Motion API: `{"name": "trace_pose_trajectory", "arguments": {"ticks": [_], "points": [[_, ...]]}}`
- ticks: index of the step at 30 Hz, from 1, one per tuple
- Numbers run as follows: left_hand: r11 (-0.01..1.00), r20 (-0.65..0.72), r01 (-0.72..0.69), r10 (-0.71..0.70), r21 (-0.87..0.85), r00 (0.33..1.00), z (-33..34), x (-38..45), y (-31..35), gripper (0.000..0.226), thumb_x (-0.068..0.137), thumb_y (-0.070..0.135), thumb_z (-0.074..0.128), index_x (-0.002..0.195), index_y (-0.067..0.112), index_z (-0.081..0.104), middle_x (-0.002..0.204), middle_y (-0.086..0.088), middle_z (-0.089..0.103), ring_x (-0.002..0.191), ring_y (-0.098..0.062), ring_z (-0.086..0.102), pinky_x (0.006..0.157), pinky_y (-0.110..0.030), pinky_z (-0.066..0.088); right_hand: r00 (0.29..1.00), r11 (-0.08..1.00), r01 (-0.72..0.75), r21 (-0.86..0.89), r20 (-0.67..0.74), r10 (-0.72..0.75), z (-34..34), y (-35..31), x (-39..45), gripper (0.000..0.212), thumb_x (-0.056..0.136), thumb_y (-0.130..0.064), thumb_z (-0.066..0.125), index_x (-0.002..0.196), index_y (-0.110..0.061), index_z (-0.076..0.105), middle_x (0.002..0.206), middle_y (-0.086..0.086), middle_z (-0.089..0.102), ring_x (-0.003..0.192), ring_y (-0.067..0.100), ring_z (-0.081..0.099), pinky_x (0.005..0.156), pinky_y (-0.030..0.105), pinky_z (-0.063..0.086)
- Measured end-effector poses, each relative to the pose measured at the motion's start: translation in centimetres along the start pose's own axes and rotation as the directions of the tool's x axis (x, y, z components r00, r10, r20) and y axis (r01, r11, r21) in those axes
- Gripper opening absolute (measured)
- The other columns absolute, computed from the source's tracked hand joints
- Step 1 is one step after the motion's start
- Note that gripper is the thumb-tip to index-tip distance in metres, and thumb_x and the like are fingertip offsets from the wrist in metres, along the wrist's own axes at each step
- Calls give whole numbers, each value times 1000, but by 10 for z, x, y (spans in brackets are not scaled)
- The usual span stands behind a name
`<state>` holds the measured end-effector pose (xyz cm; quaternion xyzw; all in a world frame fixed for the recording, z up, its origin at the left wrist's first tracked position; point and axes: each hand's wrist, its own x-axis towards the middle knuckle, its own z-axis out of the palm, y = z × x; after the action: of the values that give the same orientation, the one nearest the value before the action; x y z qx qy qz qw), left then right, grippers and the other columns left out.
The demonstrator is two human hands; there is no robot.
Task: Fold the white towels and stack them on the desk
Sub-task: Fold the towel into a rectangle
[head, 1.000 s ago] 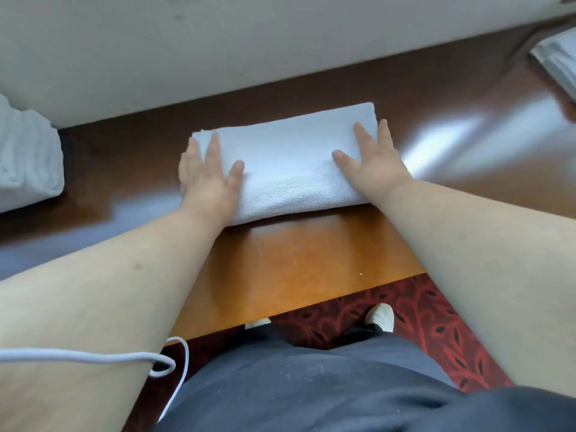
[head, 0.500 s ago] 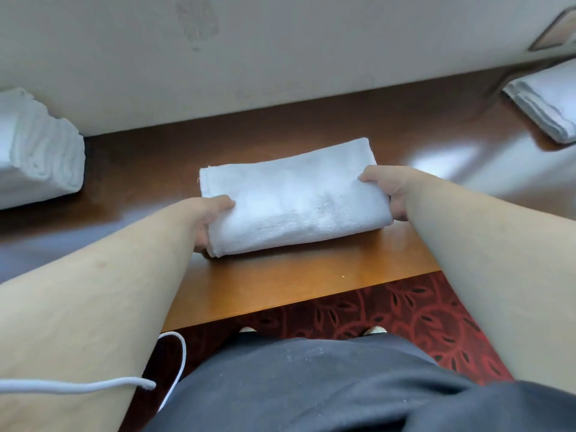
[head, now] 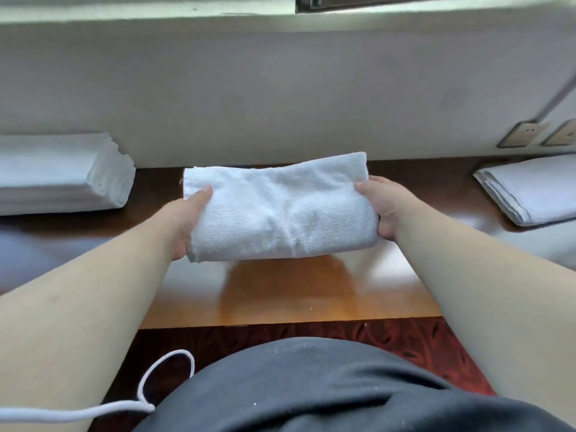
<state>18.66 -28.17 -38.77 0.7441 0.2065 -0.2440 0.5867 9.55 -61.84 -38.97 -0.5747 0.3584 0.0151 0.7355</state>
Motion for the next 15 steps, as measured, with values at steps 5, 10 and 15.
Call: {"name": "trace_pose_trajectory", "arguments": {"ticks": [5,10,15], "points": [[997,-14,-36,35,-63,999,-17,-50,27,47,83,59,66,112,23,66,95,4,77,82,-21,75,70,-38,57,995,995,-82,-57,55,86,24,-41,-18,59,73,-68,68,105,-19,71,95,3,78,83,29,76,77,45,60],[985,-127,-44,23,-169,992,-53,-82,41,38,87,53,65,110,23,68,94,3,77,77,-22,75,70,-44,58,996,996,-39,-84,76,45,62,-61,-28,36,76,-44,69,92,-12,72,81,6,77,66,30,74,56,47,57],[968,-165,-10,-33,-252,986,-108,-103,29,30,94,44,61,108,19,67,89,-1,77,73,-21,75,50,-32,56,989,988,28,-154,151,-4,116,-50,-50,35,83,-31,62,109,-8,67,90,10,74,74,31,73,69,58,59]]}}
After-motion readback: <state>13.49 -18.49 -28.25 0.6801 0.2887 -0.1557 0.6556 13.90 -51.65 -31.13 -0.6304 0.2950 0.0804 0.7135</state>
